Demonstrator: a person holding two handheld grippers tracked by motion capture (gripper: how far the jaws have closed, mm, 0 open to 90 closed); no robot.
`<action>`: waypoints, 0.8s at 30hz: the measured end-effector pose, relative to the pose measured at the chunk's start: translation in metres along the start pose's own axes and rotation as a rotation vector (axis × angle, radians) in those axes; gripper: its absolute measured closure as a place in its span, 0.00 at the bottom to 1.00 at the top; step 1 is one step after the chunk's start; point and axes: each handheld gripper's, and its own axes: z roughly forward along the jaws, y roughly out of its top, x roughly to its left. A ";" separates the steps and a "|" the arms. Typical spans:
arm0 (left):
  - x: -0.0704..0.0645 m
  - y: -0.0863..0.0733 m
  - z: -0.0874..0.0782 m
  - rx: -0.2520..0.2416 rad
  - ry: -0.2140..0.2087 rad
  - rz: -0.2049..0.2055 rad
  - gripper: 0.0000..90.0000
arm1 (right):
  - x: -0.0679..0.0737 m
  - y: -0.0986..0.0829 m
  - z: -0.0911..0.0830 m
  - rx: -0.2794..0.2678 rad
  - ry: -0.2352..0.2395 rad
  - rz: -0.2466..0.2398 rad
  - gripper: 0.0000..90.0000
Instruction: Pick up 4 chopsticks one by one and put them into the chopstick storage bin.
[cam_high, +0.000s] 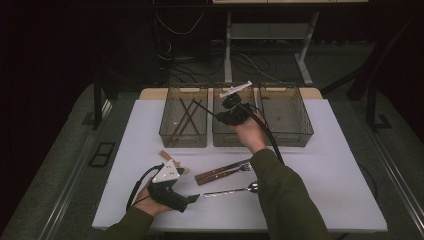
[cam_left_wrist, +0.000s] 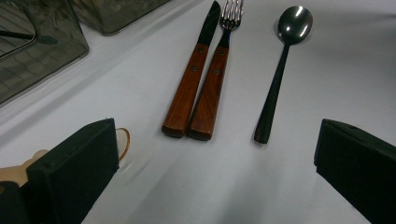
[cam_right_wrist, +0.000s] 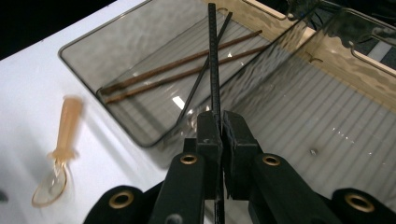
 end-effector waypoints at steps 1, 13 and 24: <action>0.000 0.000 0.000 0.001 -0.001 0.001 0.00 | 0.001 0.003 0.003 0.001 -0.001 -0.001 0.96; -0.002 0.000 0.002 -0.009 -0.004 -0.001 0.00 | 0.009 0.031 0.043 0.024 -0.019 0.031 0.96; -0.002 0.000 0.002 -0.005 -0.006 0.008 0.00 | 0.024 0.058 0.075 0.041 -0.030 0.042 0.96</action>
